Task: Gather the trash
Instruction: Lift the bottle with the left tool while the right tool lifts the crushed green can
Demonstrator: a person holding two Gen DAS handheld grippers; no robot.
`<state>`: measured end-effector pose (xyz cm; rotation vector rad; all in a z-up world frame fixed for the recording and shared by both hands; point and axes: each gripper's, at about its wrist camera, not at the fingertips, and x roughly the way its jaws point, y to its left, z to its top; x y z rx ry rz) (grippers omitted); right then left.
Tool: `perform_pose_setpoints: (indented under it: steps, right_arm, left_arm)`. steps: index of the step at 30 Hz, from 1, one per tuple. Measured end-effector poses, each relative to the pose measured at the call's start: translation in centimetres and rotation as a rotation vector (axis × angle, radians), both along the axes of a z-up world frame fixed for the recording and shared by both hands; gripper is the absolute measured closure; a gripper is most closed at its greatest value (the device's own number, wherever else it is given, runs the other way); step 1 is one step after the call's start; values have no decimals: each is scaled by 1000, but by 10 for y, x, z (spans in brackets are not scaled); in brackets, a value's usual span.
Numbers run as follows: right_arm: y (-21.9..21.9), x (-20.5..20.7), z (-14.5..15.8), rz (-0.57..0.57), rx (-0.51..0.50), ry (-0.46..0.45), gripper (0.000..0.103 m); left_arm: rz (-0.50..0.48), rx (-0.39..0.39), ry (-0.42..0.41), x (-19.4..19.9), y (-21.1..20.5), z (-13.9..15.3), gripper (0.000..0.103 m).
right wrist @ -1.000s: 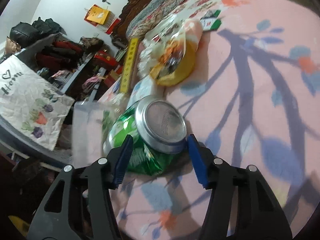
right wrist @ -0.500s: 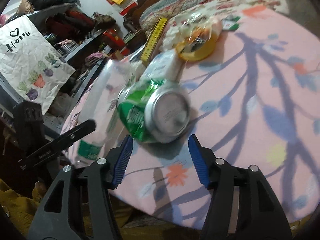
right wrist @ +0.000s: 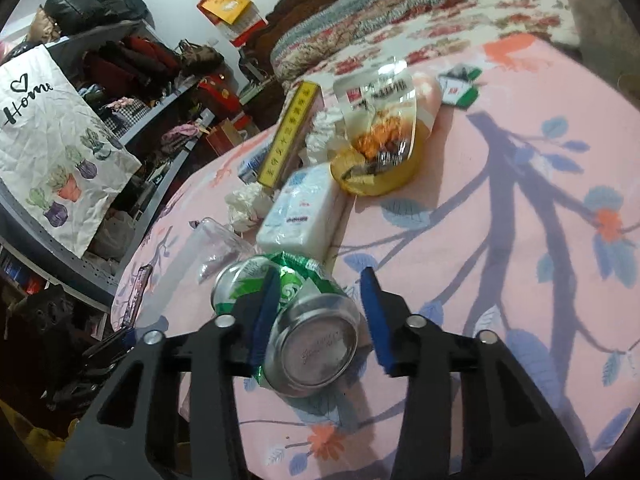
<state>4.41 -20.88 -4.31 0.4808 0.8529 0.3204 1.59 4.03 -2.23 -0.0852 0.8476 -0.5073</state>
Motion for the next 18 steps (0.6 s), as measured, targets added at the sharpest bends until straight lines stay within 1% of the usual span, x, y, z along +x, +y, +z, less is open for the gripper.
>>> perform_pose_setpoints:
  steps: [8, 13, 14, 16, 18]
  right_arm:
    - [-1, -20, -5, 7, 56, 1, 62]
    - [13, -43, 0, 36, 3, -12, 60]
    - [16, -46, 2, 46, -19, -16, 60]
    - [21, -47, 10, 67, -98, -33, 59]
    - [22, -43, 17, 77, -138, -47, 46]
  left_arm:
    - [-13, 8, 14, 7, -10, -5, 38]
    - [-13, 13, 12, 10, -15, -9, 38]
    - [-12, 8, 13, 11, -14, -9, 38]
    - [-11, -2, 18, 11, -13, -9, 38]
    - [-11, -5, 19, 11, -11, -10, 38]
